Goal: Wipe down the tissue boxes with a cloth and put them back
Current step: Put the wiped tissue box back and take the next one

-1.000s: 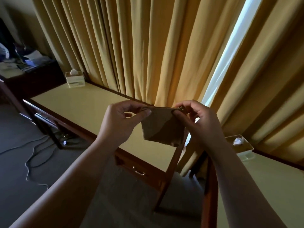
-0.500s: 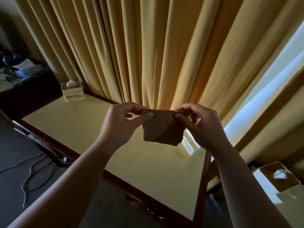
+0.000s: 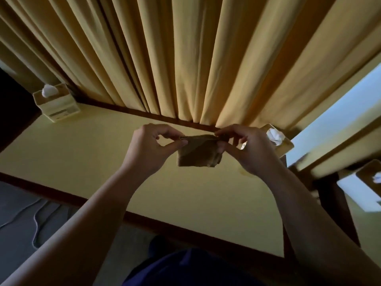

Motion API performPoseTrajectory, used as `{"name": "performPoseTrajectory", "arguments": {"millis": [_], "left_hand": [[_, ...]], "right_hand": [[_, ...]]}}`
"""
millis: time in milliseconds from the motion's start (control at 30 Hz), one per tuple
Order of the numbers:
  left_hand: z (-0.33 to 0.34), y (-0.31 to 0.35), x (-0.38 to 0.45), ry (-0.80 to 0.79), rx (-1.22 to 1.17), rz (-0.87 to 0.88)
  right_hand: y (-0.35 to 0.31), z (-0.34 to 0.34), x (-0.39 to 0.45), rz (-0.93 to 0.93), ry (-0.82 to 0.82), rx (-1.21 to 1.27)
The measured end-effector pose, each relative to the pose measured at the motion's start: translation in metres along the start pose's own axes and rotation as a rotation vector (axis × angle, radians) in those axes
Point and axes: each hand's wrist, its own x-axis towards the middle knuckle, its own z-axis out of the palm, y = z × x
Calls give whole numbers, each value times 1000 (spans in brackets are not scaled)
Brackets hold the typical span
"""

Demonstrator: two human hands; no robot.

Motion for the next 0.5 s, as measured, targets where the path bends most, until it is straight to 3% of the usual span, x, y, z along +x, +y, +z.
{"name": "performPoseTrajectory", "arguments": {"millis": [167,367,500], "left_hand": [[3,-78,-1,-245,19,63],[28,-183,-46,-668,-17,-204],[33,-212,-70,-819,-143,-358]], "right_hand": [[18,85,-26,226,-54,-31],[26,172,-85,515,-250,27],[21,200,-112,675,-390,119]]}}
